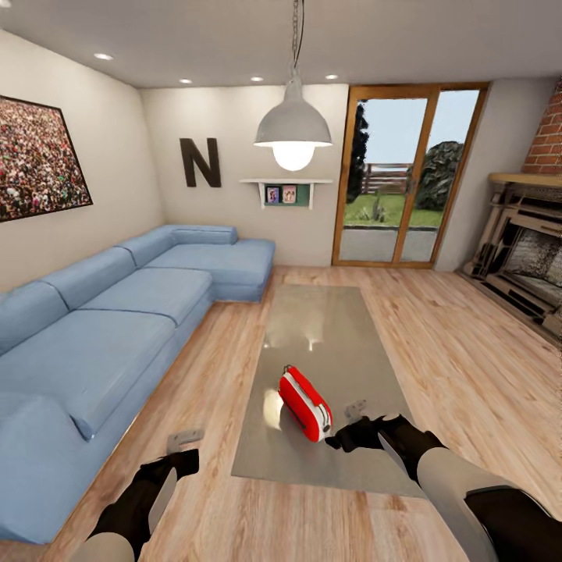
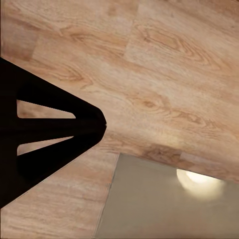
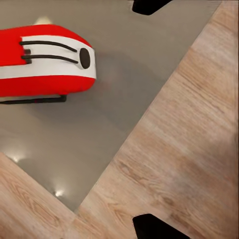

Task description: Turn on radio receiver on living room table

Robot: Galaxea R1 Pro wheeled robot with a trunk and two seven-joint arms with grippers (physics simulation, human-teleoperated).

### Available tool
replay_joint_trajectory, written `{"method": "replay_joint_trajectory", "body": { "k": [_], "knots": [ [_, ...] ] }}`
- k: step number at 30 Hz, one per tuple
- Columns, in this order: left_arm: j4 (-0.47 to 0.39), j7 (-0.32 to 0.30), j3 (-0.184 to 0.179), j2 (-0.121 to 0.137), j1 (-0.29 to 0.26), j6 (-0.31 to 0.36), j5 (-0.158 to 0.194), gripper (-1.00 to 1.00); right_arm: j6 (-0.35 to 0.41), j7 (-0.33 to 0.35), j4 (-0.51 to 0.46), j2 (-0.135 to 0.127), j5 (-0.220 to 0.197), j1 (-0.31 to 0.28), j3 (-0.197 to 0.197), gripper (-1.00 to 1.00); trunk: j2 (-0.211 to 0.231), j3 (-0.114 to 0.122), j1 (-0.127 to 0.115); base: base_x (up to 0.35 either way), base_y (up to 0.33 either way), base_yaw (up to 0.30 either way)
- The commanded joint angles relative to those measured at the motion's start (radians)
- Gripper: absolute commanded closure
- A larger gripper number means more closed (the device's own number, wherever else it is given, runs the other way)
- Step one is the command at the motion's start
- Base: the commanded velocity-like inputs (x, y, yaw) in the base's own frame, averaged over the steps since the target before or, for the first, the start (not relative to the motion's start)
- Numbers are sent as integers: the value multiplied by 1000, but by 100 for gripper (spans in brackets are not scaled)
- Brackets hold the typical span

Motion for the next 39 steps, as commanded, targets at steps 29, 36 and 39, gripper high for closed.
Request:
{"method": "replay_joint_trajectory", "body": {
  "k": [29,36,39],
  "knots": [
    [693,0,2,173,32,-528,-2,100,-224,-178,242,-22,-4,313,-3,-100,91,41,-50,-62,0,0],
    [722,-1,0,201,192,-648,-55,100,-273,-460,242,-32,-79,465,-5,-100,91,41,-50,0,0,0],
    [723,3,1,197,216,-652,-106,100,-267,-475,242,-29,-91,478,-4,-100,91,41,-50,0,0,0]
  ]
}}
